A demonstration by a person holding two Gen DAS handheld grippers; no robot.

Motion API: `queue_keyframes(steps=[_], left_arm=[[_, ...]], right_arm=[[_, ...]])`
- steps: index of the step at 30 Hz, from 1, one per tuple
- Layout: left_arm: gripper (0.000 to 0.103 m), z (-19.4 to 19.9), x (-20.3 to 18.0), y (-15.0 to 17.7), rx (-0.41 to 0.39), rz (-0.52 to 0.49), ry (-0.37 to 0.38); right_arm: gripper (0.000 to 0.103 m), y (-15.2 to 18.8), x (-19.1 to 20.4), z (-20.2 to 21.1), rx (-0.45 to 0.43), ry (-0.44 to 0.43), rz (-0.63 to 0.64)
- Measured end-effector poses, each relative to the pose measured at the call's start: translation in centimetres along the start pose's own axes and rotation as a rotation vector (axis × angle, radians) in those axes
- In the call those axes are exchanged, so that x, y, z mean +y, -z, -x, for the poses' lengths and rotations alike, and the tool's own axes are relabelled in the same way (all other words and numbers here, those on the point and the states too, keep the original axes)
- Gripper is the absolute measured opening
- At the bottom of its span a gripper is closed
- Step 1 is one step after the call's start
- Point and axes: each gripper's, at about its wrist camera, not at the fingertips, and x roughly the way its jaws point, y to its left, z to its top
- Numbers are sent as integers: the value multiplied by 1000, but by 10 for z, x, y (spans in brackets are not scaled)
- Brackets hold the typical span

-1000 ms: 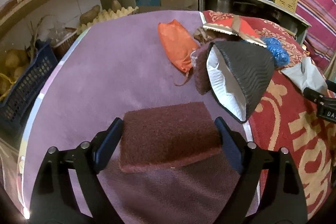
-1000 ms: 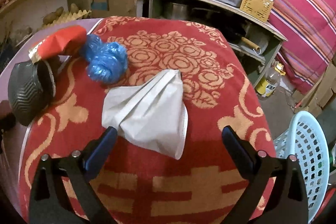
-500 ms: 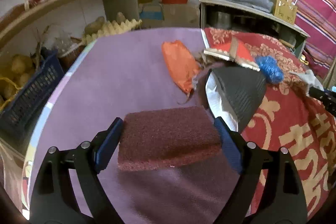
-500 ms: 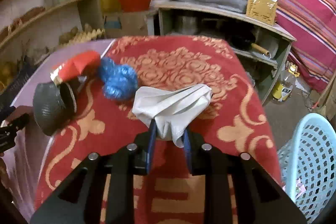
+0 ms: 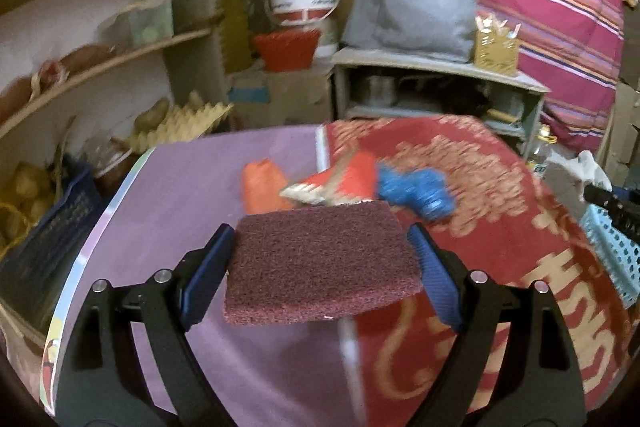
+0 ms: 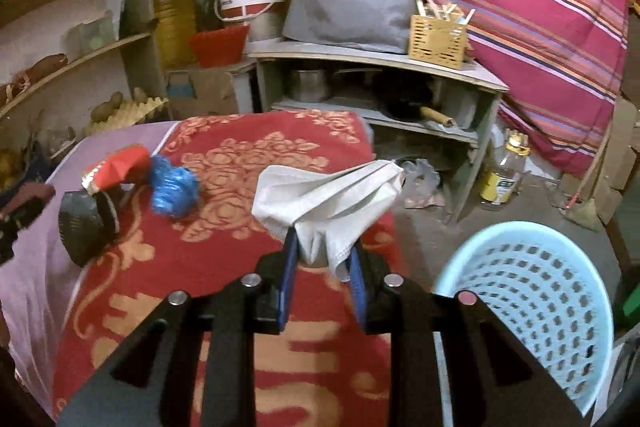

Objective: Collect trash
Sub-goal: 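Carry the white tissue over the basket with the right gripper while the left holds the scouring pad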

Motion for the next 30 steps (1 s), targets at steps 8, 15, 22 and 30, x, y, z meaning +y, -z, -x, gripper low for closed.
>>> queue_keyframes(steps=[8,15,22,30], left_arm=[[85,8,-89,-19,-35,-50,97],[85,15,-162,-21,-57,-99,173],[85,19,-217,-21,-59,-144,234],[85,30,-273,-15,-76,-186,312]], right_arm=[[25,13,-69,27,-14,105,-9],[25,24,-124,49,-36,141,-71],[25,32,-155,56,-44,179,-107],[25,43,-190,63,-44,183,-162]])
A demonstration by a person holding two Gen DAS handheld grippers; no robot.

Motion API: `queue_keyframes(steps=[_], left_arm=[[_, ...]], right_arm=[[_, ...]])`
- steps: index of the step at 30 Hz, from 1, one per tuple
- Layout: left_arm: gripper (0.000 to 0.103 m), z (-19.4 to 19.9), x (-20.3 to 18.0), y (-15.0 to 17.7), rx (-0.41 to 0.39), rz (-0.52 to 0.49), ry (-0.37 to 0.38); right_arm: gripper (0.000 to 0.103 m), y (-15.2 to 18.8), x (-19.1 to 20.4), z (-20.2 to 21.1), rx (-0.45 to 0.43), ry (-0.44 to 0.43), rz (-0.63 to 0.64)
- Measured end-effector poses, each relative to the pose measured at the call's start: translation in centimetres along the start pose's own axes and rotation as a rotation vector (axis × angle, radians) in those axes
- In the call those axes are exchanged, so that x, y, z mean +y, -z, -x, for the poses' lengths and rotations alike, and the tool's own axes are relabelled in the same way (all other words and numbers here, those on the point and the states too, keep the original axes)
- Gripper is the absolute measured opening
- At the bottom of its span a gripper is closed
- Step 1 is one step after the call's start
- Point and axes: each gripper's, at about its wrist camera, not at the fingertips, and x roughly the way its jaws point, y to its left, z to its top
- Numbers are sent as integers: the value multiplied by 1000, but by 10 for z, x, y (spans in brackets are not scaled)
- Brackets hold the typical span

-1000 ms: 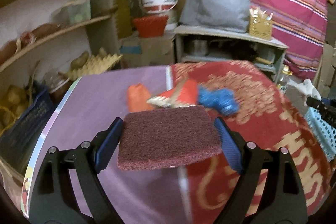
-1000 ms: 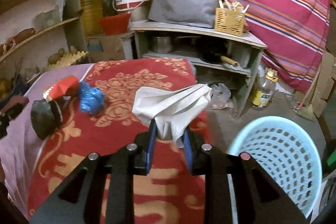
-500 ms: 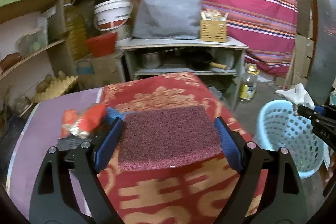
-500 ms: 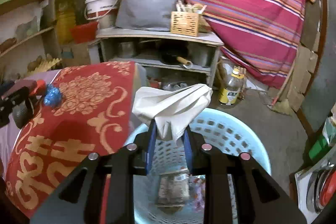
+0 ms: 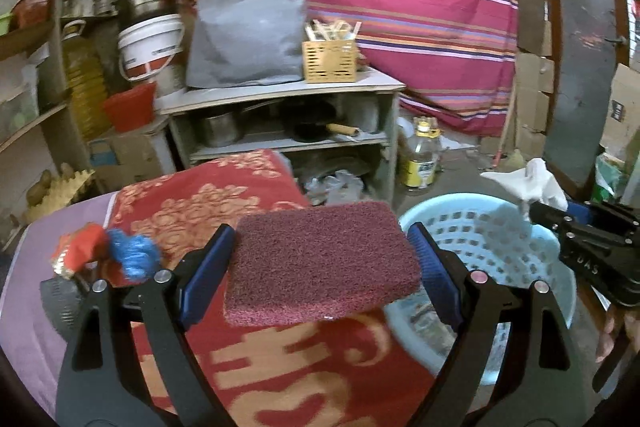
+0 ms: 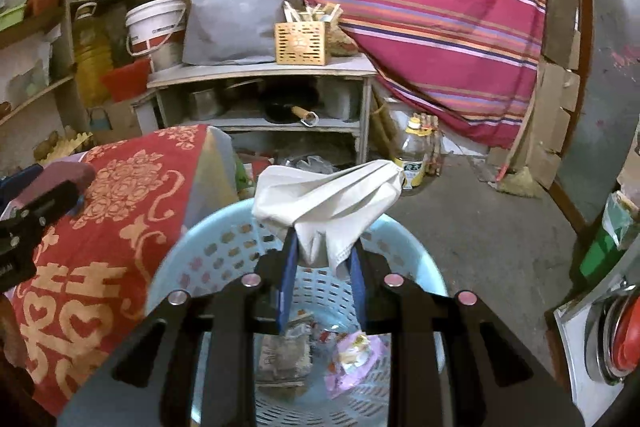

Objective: Collect trash
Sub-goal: 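Carry the white tissue over the basket with the right gripper while the left holds the scouring pad, then open the right gripper over the basket dropping the tissue while the left releases the pad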

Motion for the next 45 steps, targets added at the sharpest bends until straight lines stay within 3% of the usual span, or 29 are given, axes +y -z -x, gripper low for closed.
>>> queue_keyframes(steps=[9,22,30,40,41,45], left_arm=[[85,-18,-53,3,28,-66,61],[90,-18,-76,0,0,-103,116],[95,-6,-57,-6,-38,-66,84],[97,24,10,-7,-49,18,-23],[97,27,19,-6,-46,25,-39],[97,42,55,1,-39,56,-85]], right_arm=[[25,5,-32,-1,4,-22,-73],[25,6,-33,-5,22,-30,-65],[25,6,-31,-6,27,-32,-60],[28,8,-3,-16,55,-32,-15],[32,8,0,-18,61,-29,-14],[65,9,13,-24,75,5,6]])
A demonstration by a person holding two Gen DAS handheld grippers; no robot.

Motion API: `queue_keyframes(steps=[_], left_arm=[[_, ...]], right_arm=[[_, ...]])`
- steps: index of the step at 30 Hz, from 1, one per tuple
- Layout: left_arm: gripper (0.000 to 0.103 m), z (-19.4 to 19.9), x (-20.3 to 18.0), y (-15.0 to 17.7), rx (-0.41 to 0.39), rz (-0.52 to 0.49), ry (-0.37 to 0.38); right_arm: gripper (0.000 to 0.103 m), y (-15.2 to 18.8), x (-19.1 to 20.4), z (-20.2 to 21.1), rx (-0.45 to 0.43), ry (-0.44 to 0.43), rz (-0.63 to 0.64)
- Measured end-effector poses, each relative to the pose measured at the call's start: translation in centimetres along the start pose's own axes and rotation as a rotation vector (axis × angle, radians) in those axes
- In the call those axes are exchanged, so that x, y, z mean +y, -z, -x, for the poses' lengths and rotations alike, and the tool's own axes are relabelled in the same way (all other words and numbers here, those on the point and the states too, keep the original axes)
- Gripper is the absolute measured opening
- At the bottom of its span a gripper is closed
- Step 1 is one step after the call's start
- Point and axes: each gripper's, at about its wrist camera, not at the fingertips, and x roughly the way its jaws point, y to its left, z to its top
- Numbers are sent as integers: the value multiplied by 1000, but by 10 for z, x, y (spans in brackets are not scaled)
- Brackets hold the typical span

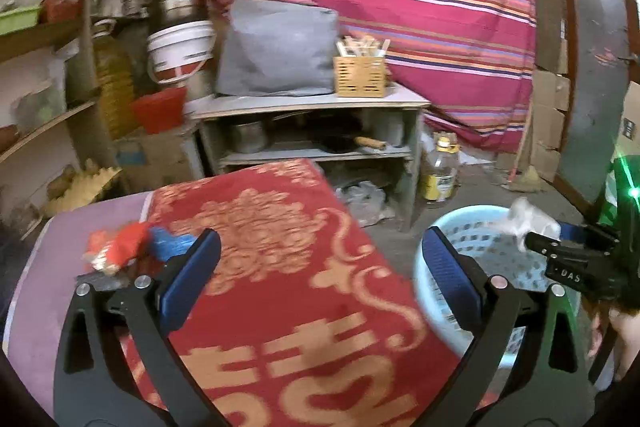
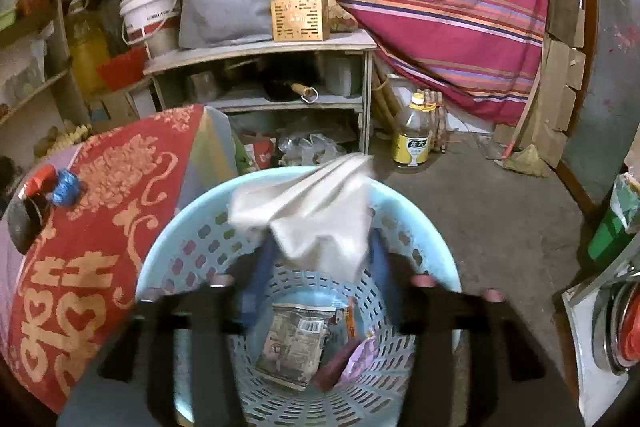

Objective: Collect trash
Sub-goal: 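Open the right gripper over the basket dropping the tissue while the left releases the pad, then reach the left gripper to the black ribbed rubber cover and close on it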

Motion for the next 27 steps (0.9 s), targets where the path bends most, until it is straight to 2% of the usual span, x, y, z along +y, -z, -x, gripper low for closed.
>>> queue_keyframes(steps=[3,8,18,23,27], left_arm=[[97,7,30,6,1,11,-45],[97,14,88,16,16,58,-112],[97,19,164,33,7,84,-240],[97,12,188,49,20,125,-240],[97,4,202,58,44,151,-243]], right_arm=[[79,0,9,-3,-5,29,0],[87,-3,20,-6,-5,46,-15],[93,-14,74,3,-89,1,-11],[94,-18,111,6,-127,-48,8],[95,-18,145,5,-146,-54,61]])
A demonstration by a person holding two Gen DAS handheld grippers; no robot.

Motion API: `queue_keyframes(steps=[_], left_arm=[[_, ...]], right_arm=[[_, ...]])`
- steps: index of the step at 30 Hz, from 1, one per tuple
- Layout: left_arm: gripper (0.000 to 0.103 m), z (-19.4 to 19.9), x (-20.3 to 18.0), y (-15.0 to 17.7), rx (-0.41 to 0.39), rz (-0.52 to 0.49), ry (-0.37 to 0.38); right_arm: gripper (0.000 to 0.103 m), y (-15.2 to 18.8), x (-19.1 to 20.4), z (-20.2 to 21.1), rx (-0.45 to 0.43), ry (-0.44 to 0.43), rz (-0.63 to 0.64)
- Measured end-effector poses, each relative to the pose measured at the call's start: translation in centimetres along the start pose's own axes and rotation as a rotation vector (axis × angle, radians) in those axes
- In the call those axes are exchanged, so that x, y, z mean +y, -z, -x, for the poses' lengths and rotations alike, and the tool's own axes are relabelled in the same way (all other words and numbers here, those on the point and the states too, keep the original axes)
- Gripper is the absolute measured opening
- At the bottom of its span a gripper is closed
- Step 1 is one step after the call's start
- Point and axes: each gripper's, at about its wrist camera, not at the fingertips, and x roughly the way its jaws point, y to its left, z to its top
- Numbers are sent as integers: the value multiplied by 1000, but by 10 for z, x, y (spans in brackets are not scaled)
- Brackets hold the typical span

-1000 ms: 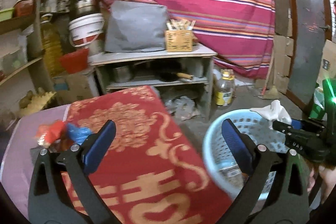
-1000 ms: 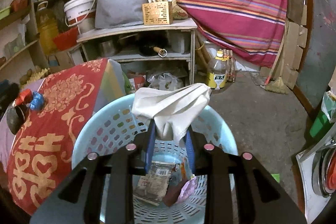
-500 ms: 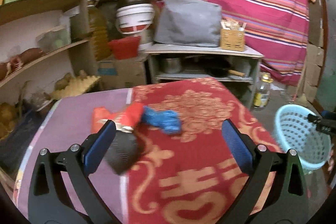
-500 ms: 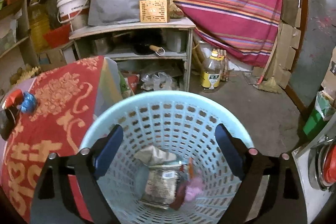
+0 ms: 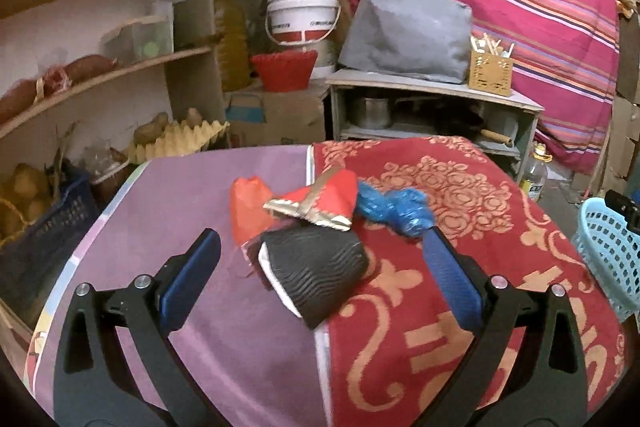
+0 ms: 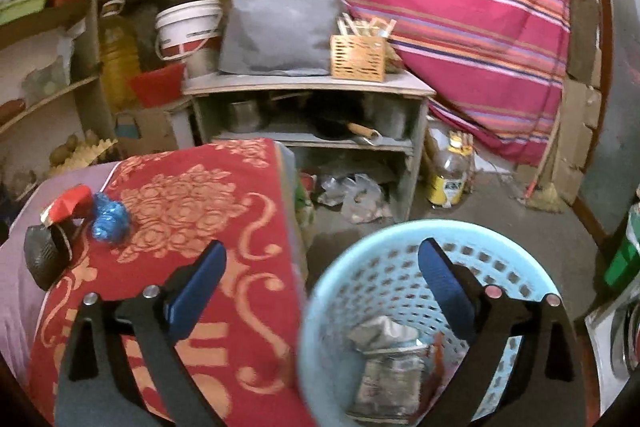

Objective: Collect trash
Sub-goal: 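Reach the left gripper to the black ribbed rubber cover and close on it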

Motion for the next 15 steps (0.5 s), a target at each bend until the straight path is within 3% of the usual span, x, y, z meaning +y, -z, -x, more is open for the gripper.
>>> queue_keyframes(steps=[7,15], left_arm=[[97,-13,19,5,23,31,-25],[97,-21,31,9,43,37,-73]], right_arm=[[95,-1,48,-10,-1,-34,59],[96,-2,69,-23,13,-63,34]])
